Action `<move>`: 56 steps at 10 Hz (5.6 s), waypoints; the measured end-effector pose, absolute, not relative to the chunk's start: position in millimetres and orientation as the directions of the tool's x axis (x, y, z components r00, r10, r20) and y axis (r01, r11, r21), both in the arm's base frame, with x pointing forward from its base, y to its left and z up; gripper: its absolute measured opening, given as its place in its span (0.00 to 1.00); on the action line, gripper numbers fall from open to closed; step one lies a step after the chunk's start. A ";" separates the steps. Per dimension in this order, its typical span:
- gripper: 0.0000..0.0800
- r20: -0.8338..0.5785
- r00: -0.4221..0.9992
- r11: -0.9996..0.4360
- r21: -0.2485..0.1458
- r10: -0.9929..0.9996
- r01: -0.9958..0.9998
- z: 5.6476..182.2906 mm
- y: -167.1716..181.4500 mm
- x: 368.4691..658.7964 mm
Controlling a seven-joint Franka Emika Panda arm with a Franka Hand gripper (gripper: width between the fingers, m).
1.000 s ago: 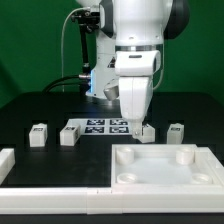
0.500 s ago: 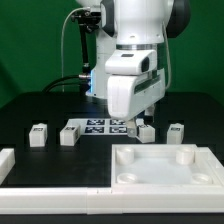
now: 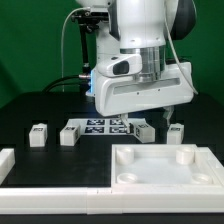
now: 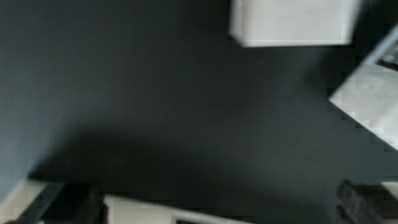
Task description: Assemble one leg
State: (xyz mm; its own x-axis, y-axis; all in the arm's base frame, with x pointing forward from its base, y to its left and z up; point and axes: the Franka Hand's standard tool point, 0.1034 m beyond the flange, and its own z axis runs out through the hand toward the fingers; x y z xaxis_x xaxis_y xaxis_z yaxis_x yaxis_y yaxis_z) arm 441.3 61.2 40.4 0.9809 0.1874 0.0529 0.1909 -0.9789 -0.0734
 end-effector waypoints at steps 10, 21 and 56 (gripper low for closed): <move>0.81 -0.136 0.964 -0.965 -0.099 -0.230 -0.244 40.3 97.0 426.9; 0.81 -0.819 0.567 -0.976 -0.043 -0.088 -0.214 28.4 124.8 405.1; 0.36 -0.268 0.957 -0.987 -0.085 -0.107 -0.134 106.6 103.8 482.8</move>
Offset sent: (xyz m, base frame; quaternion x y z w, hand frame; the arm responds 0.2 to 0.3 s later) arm -0.0072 0.0255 0.0027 -0.0021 -0.0033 0.2588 0.9659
